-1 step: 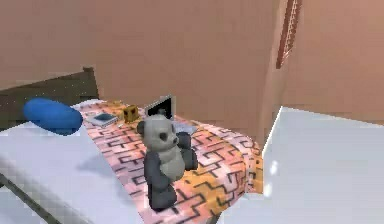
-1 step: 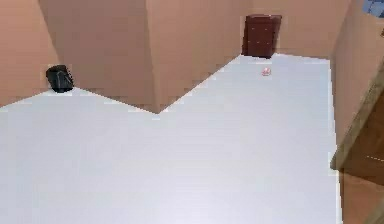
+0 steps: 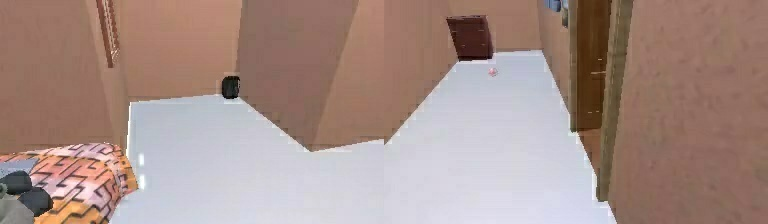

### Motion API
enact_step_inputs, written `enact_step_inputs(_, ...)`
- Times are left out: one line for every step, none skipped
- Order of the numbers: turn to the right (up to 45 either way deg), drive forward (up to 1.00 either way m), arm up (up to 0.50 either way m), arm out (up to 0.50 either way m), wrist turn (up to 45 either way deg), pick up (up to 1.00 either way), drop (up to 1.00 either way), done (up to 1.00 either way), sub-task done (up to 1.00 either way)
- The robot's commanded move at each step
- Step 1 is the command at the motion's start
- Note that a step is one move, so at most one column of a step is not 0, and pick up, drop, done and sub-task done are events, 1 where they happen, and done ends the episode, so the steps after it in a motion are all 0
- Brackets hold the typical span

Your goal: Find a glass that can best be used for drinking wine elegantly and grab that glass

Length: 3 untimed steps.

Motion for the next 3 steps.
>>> enact_step_inputs(45.0, 0.00, 0.00, 0.00, 0.0, 0.00, 0.00, 0.00, 0.00)
enact_step_inputs(12.0, 0.00, 0.00, 0.00, 0.0, 0.00, 0.00, 0.00, 0.00)
enact_step_inputs(0.0, 0.25, 0.00, 0.00, 0.0, 0.00, 0.00, 0.00, 0.00)
